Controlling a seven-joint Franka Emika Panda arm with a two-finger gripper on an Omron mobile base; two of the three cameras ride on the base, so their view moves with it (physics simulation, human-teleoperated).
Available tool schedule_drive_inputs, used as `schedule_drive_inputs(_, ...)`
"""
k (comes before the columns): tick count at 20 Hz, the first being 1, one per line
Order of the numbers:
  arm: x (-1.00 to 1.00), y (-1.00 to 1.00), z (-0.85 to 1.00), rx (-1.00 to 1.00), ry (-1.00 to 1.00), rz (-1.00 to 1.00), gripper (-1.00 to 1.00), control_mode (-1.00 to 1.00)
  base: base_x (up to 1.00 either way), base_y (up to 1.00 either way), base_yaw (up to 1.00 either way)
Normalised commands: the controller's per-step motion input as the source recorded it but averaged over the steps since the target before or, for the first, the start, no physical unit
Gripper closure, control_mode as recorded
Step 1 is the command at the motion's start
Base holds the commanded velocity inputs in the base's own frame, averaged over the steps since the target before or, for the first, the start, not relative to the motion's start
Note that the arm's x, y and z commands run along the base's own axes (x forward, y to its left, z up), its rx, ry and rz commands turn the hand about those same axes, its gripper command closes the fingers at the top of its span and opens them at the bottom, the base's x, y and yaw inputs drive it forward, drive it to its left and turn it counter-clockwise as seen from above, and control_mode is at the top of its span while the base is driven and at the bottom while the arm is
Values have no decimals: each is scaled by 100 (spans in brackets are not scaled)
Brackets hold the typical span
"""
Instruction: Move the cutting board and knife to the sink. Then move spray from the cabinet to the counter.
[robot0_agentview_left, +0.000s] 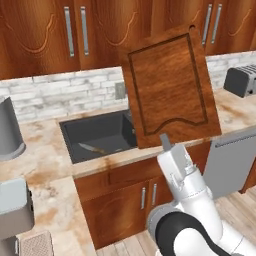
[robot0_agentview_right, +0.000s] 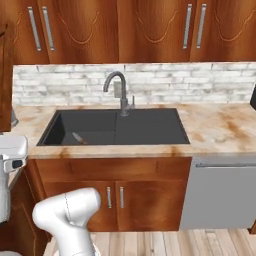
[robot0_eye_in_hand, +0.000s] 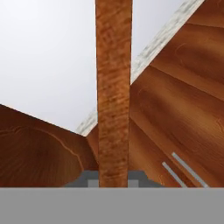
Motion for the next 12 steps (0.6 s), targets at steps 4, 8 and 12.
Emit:
schedule_drive_inputs(4,0,0,0,0,0,0,100,100,0,-1,17)
schedule_drive_inputs(8,0,0,0,0,0,0,100,100,-9,-23,24)
schedule_drive_inputs(12,0,0,0,0,0,0,100,100,0,-40,14)
